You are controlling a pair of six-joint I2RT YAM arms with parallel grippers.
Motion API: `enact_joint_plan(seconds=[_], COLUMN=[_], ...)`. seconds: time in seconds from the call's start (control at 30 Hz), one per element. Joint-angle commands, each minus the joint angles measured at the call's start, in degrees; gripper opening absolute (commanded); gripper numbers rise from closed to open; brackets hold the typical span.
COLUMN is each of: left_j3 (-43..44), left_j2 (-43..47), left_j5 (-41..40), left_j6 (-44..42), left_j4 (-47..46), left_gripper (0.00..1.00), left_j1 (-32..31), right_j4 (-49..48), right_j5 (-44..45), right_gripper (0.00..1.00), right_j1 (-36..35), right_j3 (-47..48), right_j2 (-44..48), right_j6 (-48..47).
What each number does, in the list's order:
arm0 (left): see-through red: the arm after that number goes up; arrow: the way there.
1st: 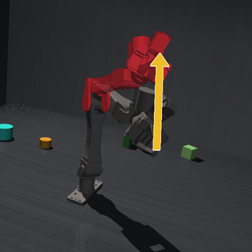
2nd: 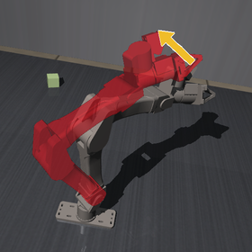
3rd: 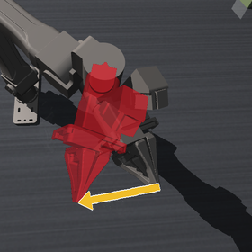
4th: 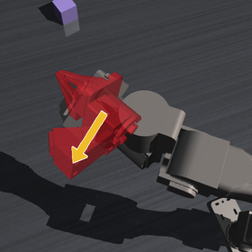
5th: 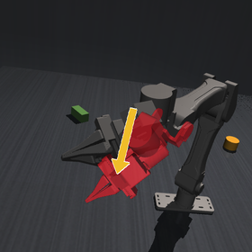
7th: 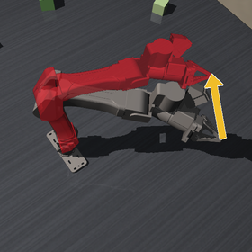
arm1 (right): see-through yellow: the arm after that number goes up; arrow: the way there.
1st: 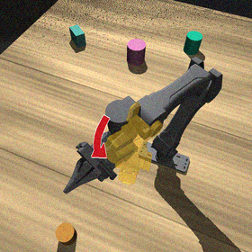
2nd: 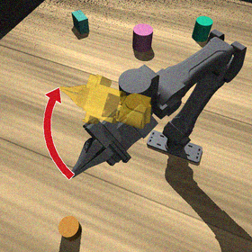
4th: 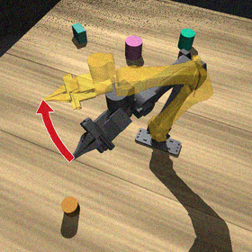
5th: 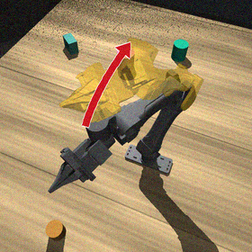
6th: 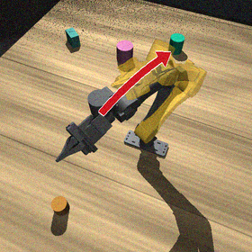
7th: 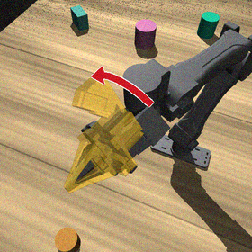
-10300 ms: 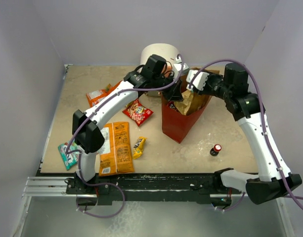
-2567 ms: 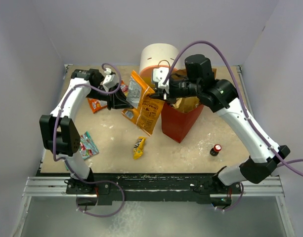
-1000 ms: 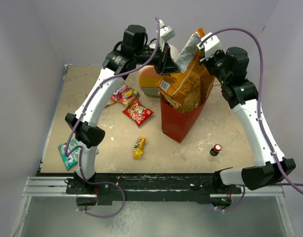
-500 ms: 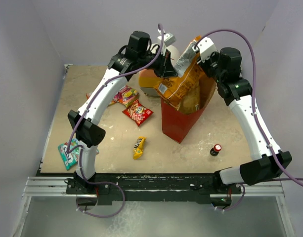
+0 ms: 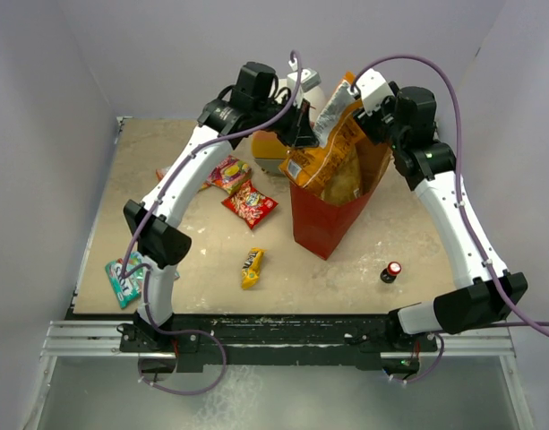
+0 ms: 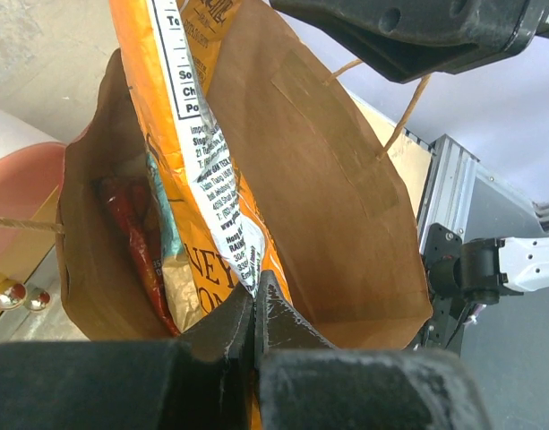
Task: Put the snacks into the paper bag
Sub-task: Place the snack in the paper bag.
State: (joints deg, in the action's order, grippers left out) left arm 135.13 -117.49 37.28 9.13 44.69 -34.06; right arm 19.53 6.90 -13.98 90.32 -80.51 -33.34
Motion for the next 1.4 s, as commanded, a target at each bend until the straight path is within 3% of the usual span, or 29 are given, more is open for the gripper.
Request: enact_joint_plan(seconds=[0.0,0.83,1.37], left_j3=[2.9,6.0,2.9], left_j2=[0.7,-8.2,-10.9], left_j5=[0.6,-6.4,4.1], left_j6=[-1.7,-5.0,-1.5], left_j4=[0.3,4.6,-0.3], left_gripper=[0.00,0.01,0.23], left_j1=[-0.9,-5.0,-5.4], right_j4=[-1.3,-4.1,-5.0], right_j5=[2.0,5.5,4.1], right_gripper=[0.61,0.69,0.69], right_j1=[0.4,2.0,4.0], right_j3=[2.8,1.5,-1.6], right_j2=[1.6,3.3,5.0], right_j6=[-0.9,0.2,1.4])
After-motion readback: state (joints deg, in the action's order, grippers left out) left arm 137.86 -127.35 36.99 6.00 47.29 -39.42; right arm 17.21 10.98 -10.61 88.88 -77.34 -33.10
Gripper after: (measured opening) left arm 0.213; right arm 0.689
